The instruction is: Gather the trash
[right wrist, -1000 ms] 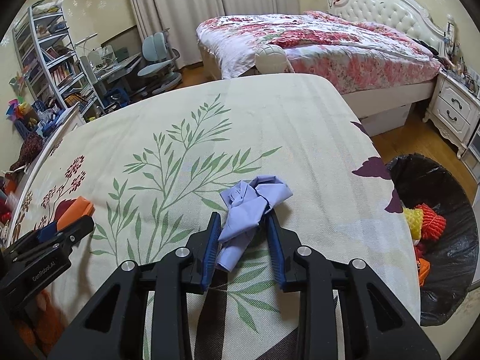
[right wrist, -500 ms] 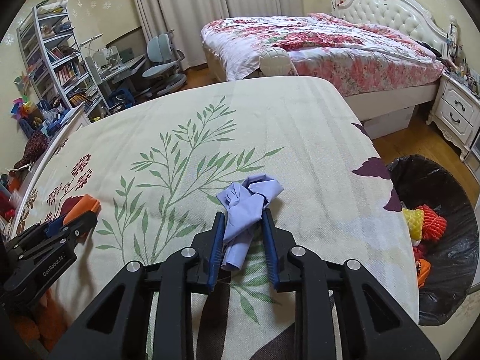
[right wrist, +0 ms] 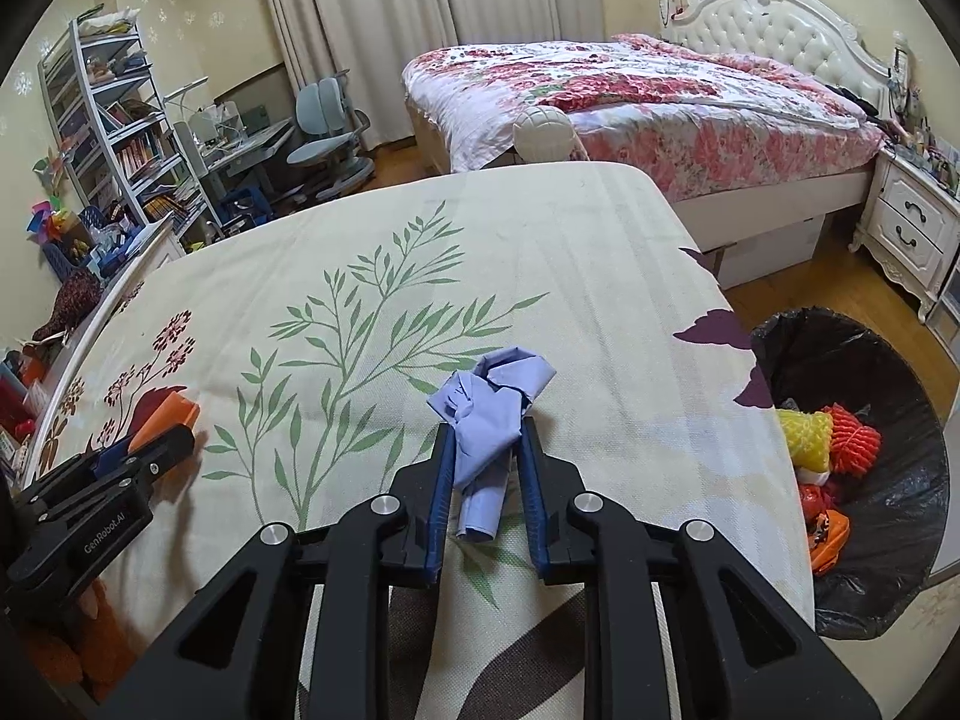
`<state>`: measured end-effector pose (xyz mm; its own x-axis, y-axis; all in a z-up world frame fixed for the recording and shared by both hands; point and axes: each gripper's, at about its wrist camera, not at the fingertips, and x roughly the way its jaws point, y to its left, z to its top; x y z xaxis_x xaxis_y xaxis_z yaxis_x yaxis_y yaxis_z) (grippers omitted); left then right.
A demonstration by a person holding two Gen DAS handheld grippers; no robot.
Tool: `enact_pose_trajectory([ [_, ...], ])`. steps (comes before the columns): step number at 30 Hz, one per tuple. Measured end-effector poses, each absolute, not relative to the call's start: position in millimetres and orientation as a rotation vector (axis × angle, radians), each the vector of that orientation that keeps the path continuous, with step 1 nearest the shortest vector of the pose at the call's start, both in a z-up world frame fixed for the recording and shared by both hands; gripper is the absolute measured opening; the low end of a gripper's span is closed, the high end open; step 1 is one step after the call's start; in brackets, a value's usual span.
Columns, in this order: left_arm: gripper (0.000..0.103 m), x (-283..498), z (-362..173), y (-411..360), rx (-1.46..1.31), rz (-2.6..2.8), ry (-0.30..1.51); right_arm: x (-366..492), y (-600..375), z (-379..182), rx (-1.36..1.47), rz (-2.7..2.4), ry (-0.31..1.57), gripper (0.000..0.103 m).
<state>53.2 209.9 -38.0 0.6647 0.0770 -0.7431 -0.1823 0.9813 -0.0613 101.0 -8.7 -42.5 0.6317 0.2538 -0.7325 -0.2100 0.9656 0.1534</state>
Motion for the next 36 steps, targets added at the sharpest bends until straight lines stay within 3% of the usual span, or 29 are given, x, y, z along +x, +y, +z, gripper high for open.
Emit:
enact_pose_trajectory([
  [16,0.033,61,-16,150,-0.113,0.038,0.775,89,-52,-15,0.080,0.191,0.768,0.022],
  [36,0.033,102,-6,-6,0.012,-0.222,0.730,96,-179,-17,0.159,-0.094,0.720,0.022],
])
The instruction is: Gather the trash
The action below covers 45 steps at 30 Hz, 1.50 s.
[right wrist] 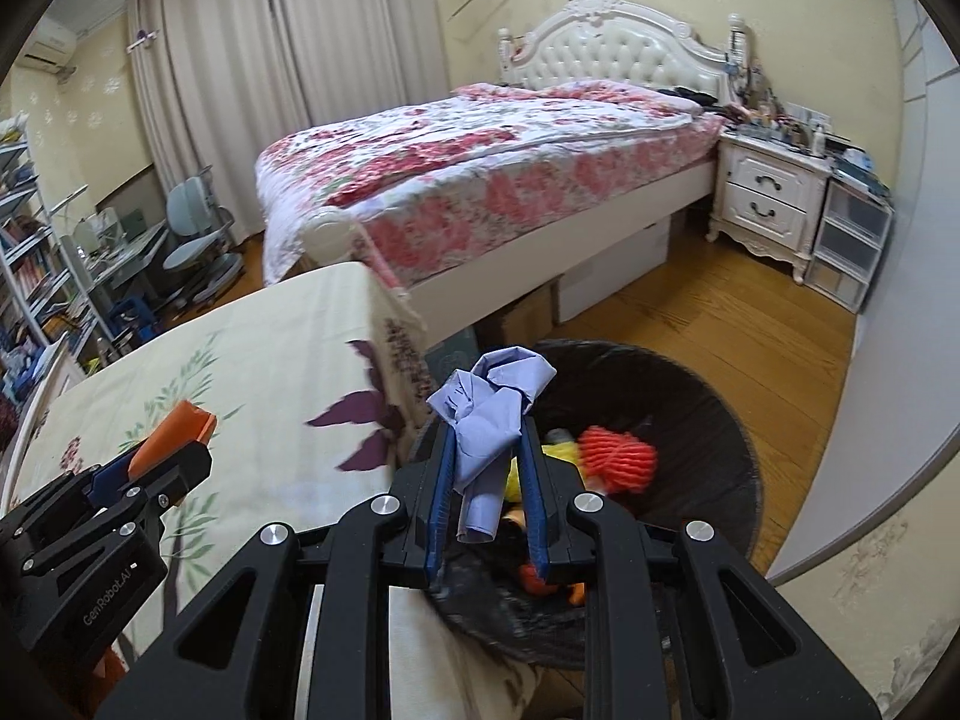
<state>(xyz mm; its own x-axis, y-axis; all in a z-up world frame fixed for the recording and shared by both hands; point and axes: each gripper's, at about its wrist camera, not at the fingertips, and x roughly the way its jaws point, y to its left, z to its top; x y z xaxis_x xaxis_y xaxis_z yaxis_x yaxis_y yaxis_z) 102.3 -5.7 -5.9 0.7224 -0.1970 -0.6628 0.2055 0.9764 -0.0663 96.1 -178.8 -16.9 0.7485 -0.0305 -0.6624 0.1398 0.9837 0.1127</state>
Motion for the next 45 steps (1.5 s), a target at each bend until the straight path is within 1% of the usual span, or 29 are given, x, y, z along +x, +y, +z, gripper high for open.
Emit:
enact_pose_trajectory([
  [10,0.034,123,-20,-69,0.083,-0.289,0.729,111,-215,-39,0.181,-0.183,0.752,0.022],
  [22,0.035,139,-37,-94,0.128,-0.299,0.754,121,-238,-61,0.206,-0.225,0.795,0.022],
  [23,0.037,140,-38,-96,0.130,-0.296,0.755,121,-237,-61,0.206,-0.226,0.794,0.023],
  [24,0.042,141,-38,-97,0.132,-0.298,0.760,121,-236,-61,0.203,-0.229,0.794,0.026],
  [25,0.047,141,-39,-97,0.132,-0.297,0.761,120,-235,-61,0.198,-0.233,0.792,0.033],
  [26,0.049,141,-38,-98,0.131,-0.295,0.761,120,-236,-59,0.192,-0.240,0.788,0.040],
  [28,0.061,141,-38,-96,0.129,-0.286,0.758,118,-235,-57,0.183,-0.253,0.777,0.044],
  [30,0.064,140,-37,-95,0.129,-0.276,0.753,115,-237,-55,0.179,-0.264,0.769,0.048],
  [32,0.069,139,-36,-92,0.128,-0.274,0.752,113,-237,-52,0.173,-0.275,0.761,0.056],
  [33,0.074,138,-35,-90,0.126,-0.268,0.746,111,-237,-51,0.167,-0.282,0.755,0.059],
  [35,0.077,135,-33,-85,0.121,-0.263,0.737,107,-235,-47,0.150,-0.298,0.740,0.065],
  [39,0.082,127,-29,-76,0.112,-0.243,0.727,99,-232,-39,0.140,-0.307,0.719,0.071],
  [41,0.085,121,-27,-71,0.115,-0.226,0.717,93,-230,-35,0.135,-0.310,0.709,0.076],
  [45,0.088,106,-20,-57,0.109,-0.201,0.699,80,-221,-28,0.127,-0.302,0.690,0.078],
])
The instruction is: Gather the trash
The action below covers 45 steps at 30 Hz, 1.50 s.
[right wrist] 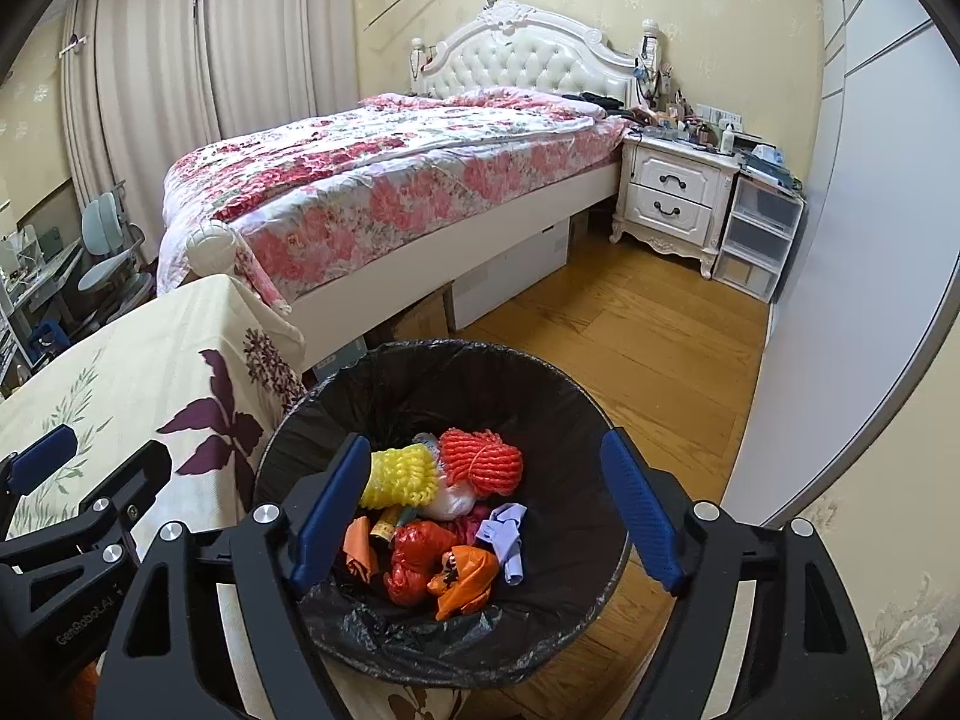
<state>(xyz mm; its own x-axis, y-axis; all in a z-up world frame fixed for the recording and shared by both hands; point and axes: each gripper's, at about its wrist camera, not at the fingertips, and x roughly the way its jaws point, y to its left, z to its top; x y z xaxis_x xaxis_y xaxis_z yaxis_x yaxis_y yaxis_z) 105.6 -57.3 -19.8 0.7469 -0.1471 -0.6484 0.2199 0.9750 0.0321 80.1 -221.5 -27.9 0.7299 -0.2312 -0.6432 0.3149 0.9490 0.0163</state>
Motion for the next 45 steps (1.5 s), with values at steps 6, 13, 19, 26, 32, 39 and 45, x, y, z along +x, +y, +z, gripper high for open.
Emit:
enact_pose_trajectory([
  [6,0.091,82,-12,-37,0.100,-0.169,0.678,60,-209,-15,0.121,-0.288,0.656,0.080],
  [13,0.091,54,-6,-16,0.077,-0.132,0.669,36,-194,-5,0.103,-0.264,0.626,0.081],
  [19,0.091,31,2,0,0.063,-0.105,0.650,16,-187,1,0.093,-0.252,0.609,0.081],
  [26,0.091,11,12,9,0.050,-0.096,0.622,4,-182,7,0.079,-0.239,0.590,0.082],
  [32,0.091,4,16,9,0.050,-0.096,0.609,-1,-178,8,0.073,-0.231,0.580,0.082],
  [39,0.091,3,16,8,0.050,-0.096,0.606,-2,-178,9,0.075,-0.235,0.578,0.082],
  [45,0.091,3,16,8,0.049,-0.098,0.606,-3,-179,10,0.075,-0.234,0.575,0.082],
])
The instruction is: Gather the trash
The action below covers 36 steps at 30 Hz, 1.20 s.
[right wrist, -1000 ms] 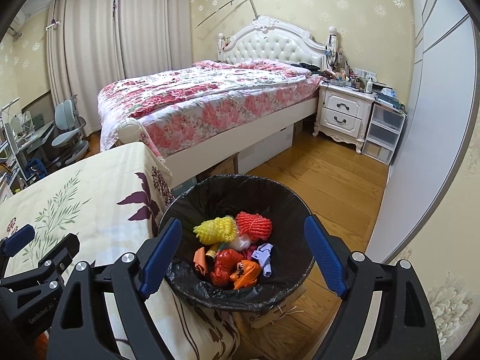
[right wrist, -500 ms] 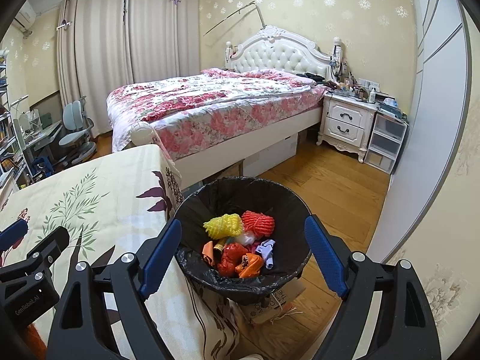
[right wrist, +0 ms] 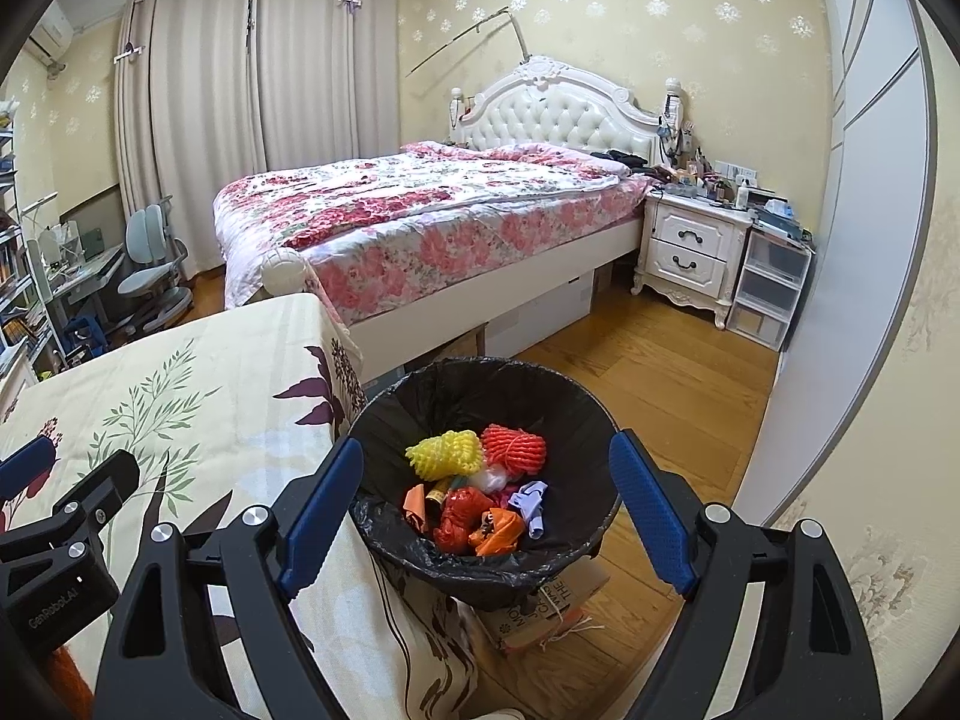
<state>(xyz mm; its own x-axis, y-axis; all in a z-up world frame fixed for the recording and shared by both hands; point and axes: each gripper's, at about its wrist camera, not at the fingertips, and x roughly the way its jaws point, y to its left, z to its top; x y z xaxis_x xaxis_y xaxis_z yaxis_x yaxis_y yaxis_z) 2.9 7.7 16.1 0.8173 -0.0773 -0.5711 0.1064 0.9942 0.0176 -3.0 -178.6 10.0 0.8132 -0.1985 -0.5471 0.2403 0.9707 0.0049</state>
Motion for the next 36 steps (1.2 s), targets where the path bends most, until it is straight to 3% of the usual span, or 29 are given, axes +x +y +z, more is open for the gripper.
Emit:
enact_pose_trajectory([
  [36,0.091,1.3,20.7,-1.2,0.038,-0.103,0.603,-4.2,-176.6,10.0,0.073,-0.237,0.572,0.082],
])
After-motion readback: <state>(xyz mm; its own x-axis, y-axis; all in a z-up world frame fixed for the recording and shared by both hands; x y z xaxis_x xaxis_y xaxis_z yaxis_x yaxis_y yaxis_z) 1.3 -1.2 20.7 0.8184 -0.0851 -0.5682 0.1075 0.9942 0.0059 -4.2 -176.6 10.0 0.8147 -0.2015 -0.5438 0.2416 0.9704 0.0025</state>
